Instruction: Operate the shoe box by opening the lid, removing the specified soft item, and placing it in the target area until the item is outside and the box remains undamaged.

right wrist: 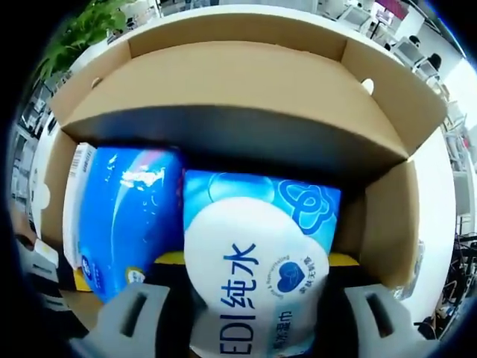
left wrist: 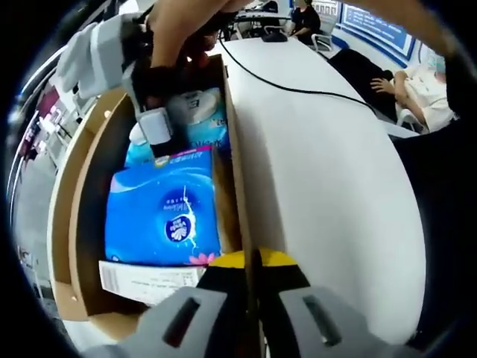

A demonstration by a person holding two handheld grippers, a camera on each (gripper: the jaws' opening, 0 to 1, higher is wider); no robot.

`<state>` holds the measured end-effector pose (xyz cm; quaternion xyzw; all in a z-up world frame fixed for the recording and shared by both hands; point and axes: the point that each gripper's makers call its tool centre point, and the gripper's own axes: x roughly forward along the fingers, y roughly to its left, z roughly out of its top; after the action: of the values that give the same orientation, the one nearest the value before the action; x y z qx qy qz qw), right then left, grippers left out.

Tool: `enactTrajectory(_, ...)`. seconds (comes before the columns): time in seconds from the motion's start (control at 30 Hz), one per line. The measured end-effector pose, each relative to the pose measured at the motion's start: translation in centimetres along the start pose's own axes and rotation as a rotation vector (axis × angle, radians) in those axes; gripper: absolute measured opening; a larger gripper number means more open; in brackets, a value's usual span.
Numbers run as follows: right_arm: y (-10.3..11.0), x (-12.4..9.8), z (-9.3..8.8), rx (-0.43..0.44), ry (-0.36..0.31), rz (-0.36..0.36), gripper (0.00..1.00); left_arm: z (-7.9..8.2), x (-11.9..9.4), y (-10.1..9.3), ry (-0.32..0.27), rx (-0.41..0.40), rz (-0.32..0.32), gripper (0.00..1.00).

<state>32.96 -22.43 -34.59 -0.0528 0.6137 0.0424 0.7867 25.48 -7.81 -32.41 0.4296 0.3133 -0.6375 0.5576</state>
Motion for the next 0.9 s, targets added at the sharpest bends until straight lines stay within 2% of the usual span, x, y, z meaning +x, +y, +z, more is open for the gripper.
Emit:
enactTrajectory(0.33, 0.6, -0.3, -0.5, 0.006, 0.012, -0.005, 0.66, 0.1, -0.3, -1.1, -0.001, 0.016, -0.003, 0.03)
enactTrajectory(0.43, 0.4, -0.2, -0.4, 0.006, 0.023, -0.002, 0.66, 0.2, -0.1, -0.4, -0.012, 0.011, -0.011, 0.03)
enactTrajectory(0.7, 0.3, -0.3, -0.4, 0.008, 0.035, -0.005, 0.65, 0.3, 0.0, -0.1, -0.010, 0.022, -0.013, 0.03)
enactTrajectory(0.77, 0.0, -0.2, -0.1, 0.008, 0.031, -0.007, 0.65, 0.3, -0.1, -0.6, -0.010, 0.022, -0.011, 0.03)
enactTrajectory(0.9, -0.3, -0.2, 0.0, 0.014, 0.041, -0.004, 0.64, 0.6, 0.1, 0.0, -0.012, 0.023, -0.013, 0.03)
